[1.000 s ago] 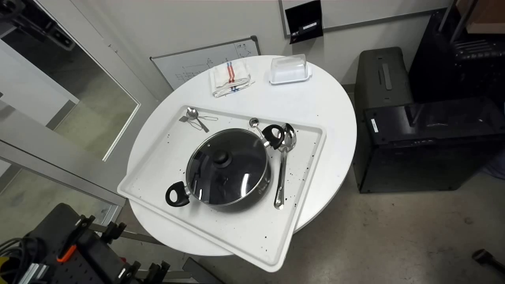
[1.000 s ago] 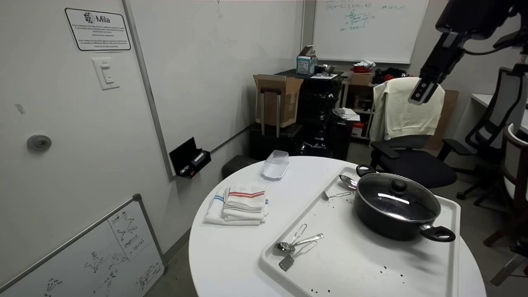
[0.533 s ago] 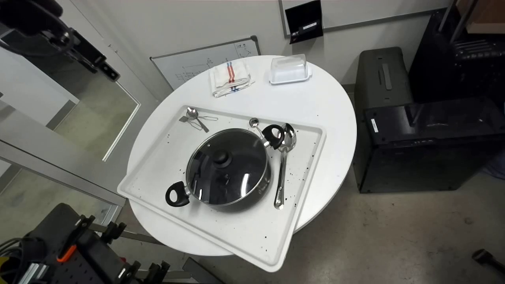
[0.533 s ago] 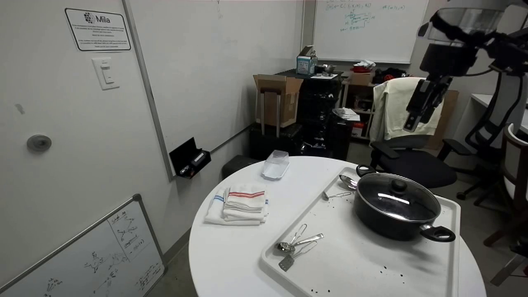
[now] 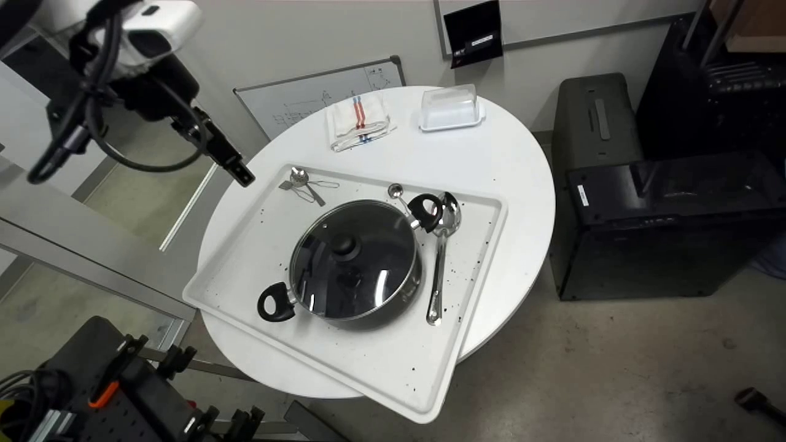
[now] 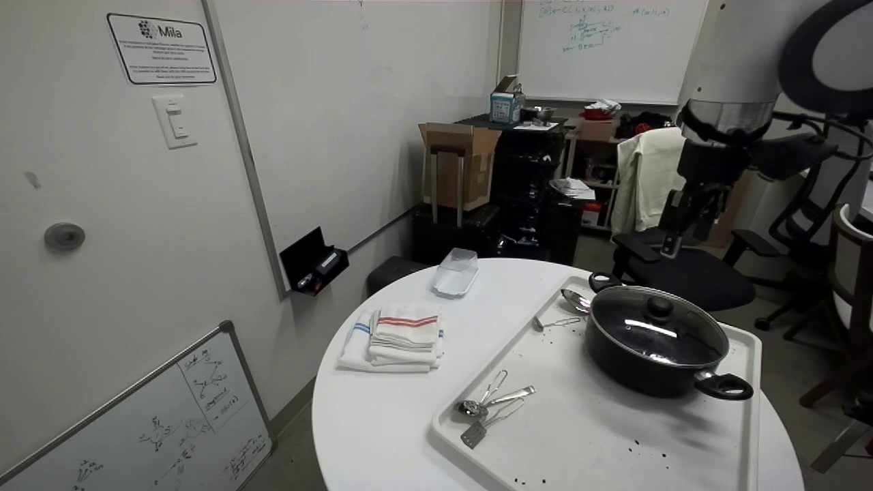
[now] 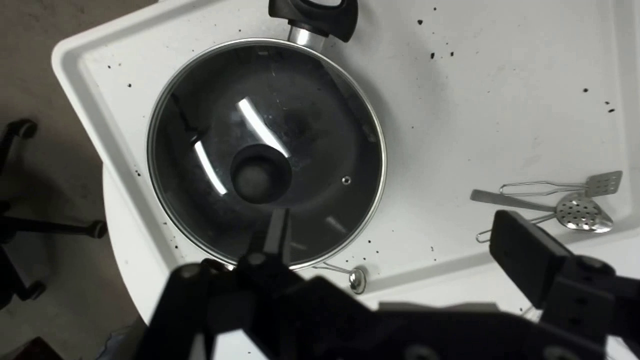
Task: Uncover the pot
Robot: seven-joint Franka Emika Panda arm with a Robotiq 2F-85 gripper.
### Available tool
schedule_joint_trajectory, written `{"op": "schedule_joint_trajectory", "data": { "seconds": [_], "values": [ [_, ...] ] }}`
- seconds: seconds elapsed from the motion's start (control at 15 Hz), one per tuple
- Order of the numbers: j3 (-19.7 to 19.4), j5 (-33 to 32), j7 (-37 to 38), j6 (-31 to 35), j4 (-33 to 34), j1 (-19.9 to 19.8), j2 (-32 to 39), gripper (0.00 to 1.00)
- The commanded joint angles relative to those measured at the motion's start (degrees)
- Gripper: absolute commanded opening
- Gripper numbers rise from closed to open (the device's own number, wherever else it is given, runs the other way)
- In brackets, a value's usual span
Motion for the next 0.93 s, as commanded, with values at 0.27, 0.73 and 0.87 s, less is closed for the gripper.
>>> {"op": "schedule_joint_trajectory", "data": {
  "seconds": [0.27, 0.73, 0.87],
  "values": [
    [-5.78, -1.71, 3.54, 5.63, 4.07, 0.42, 11.49, 1.00],
    [-10.20, -1.10, 5.84, 9.93, 6.78, 1.56, 19.43, 1.00],
    [-11.09, -0.79, 6.34, 11.54, 7.31, 2.01, 21.37, 1.00]
  ]
}}
